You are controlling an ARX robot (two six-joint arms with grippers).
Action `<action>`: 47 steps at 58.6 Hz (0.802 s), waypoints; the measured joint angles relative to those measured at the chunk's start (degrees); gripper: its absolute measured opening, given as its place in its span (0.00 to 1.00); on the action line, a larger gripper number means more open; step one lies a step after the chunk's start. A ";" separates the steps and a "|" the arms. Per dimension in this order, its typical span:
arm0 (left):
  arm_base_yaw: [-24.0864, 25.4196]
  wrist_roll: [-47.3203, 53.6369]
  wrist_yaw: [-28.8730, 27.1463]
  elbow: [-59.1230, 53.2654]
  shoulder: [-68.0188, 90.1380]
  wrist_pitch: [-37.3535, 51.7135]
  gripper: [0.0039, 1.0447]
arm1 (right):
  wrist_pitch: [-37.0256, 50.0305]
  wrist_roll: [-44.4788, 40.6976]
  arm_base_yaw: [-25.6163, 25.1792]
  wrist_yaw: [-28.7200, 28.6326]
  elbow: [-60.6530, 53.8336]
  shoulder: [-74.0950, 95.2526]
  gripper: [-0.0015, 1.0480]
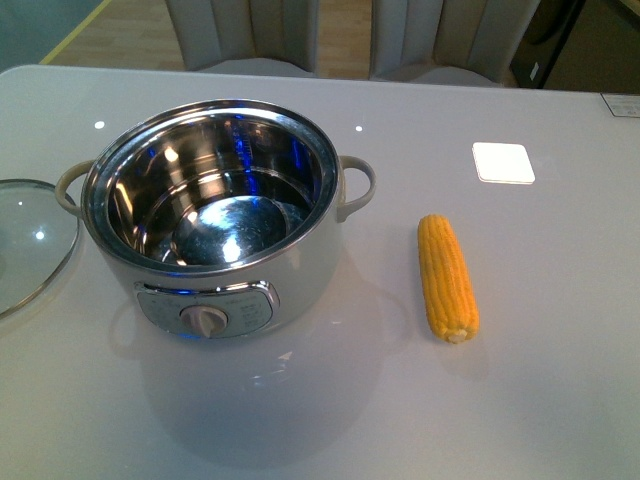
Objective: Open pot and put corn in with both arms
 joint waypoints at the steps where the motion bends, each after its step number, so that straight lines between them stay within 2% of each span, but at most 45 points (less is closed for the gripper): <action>1: -0.22 -0.07 -0.11 -0.50 -0.81 -0.20 0.94 | 0.00 0.00 0.00 0.00 0.00 0.00 0.92; 18: -2.56 -1.27 -2.49 -7.50 -10.95 -3.02 0.94 | 0.00 0.00 0.00 0.00 0.00 0.00 0.92; 27: -5.73 -1.16 -4.79 -8.92 -14.88 -5.25 0.94 | 0.00 0.00 0.00 0.00 0.00 0.00 0.92; 47: -9.49 -6.49 -12.11 -11.69 -21.49 -10.29 0.94 | 0.00 0.00 0.00 0.00 0.00 0.00 0.92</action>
